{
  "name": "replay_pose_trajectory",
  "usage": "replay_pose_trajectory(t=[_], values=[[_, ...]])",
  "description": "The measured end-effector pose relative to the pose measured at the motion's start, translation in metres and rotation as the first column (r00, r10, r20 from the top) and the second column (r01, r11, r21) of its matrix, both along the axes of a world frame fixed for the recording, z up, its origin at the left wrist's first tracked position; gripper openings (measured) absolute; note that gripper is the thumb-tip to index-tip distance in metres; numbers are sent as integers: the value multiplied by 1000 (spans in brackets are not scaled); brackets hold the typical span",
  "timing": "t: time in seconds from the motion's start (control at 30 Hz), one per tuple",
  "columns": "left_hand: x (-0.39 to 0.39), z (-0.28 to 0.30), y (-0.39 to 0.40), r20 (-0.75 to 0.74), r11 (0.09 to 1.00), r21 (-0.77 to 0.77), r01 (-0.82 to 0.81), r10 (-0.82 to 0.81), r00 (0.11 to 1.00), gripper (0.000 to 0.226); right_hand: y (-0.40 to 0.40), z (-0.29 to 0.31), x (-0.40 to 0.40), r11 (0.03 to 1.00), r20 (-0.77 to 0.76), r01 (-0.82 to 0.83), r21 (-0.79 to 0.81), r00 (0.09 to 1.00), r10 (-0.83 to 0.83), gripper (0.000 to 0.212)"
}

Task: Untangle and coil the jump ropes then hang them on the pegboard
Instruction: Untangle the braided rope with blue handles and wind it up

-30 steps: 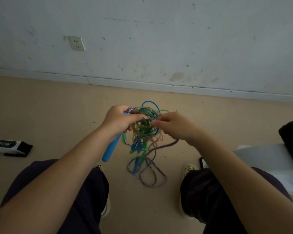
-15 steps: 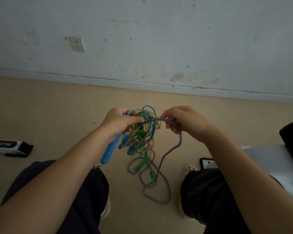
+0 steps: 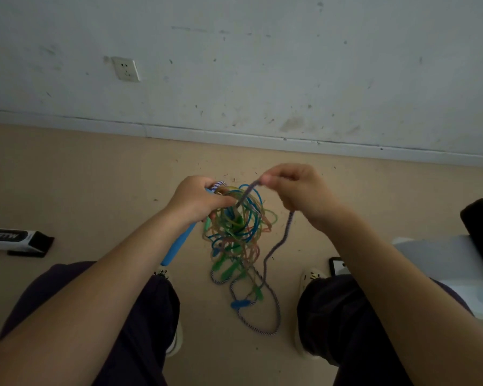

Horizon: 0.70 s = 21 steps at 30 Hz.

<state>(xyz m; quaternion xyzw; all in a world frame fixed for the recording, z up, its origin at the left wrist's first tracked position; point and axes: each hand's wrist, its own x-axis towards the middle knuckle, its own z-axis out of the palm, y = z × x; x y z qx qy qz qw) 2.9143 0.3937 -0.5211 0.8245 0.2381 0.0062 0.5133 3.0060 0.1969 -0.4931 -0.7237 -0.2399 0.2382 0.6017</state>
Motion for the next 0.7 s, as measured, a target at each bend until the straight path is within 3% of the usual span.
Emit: replay_pose_trajectory(t=[0.07,0.13,0.23,0.4,0.53,0.6,0.7], values=[[0,0,0,6,1000,4,-2,2,1000,12,-8,7,7,967,-142,11,254,990,26,17],[0,0,2,17,999,-32,-15,16,1000,13,-14,14,12,956,-182,36,290,983,18,15],[1,1,2,28,992,-126,-32,36,999,13,-15,14,13,988,-181,18,151,983,10,3],[2,0,-1,50,975,-218,-44,56,997,15,-9,4,1,984,-193,-96,-152,979,66,2],[2,-1,-2,76,971,-236,-45,64,995,14,-1,0,-7,875,38,-98,-473,991,132,23],[3,-2,-3,93,972,-222,-79,102,990,13,1,1,-7,860,146,-69,-506,976,164,20],[5,-4,1,108,963,-220,-158,185,977,16,1,6,-8,930,173,-19,-368,981,88,17]])
